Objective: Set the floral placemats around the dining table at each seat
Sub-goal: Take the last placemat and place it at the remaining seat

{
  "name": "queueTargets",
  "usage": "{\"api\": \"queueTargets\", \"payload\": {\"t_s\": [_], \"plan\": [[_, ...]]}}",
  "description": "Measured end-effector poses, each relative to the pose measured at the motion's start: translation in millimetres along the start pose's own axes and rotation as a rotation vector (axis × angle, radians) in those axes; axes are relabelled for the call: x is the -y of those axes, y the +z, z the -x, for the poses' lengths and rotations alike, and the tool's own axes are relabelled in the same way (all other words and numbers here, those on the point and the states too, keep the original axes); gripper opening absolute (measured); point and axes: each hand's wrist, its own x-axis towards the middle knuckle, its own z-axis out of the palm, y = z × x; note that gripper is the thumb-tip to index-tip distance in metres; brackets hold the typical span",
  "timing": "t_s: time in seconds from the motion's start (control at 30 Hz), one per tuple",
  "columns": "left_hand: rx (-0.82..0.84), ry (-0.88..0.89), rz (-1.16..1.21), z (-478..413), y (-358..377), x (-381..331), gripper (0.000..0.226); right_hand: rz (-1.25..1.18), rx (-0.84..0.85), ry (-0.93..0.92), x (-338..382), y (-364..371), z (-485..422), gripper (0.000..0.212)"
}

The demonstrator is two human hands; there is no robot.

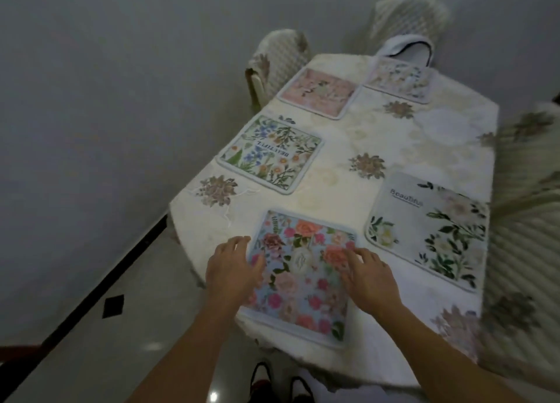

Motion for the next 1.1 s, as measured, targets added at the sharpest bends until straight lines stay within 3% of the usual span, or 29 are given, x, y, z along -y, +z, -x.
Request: {"api": "queueTargets", "payload": {"t_s": [0.23, 0.37, 0.53, 0.73, 0.87, 0.97, 1.1], "plan": [[0.163, -0.119, 0.180, -32, 28, 9, 0.051, -0.208, 0.034, 0.398, -16, 29, 14, 0.047], [0.230, -0.114, 0.178, -36, 46, 9, 0.055, -0.325, 0.057, 0.488, -9, 42, 18, 0.045], [0.195, -0.175, 0.197, -41, 55, 7, 0.062, -0.426, 0.024, 0.563, 7, 54, 19, 0.037], [0.234, -0.271, 0.387, -49, 52, 11, 0.050, -0.615, -0.094, 0.761, 15, 63, 16, 0.039], [0.316, -0.257, 0.532, -51, 50, 16, 0.026, -0.792, -0.074, 0.798, 13, 63, 12, 0.043], [0.309, -0.188, 0.543, -46, 53, 20, 0.026, -0.923, -0.053, 0.775, 16, 62, 9, 0.027], [0.277, -0.156, 0.606, -38, 47, 16, 0.023, -1.020, -0.058, 0.730, 23, 55, 10, 0.025]]}}
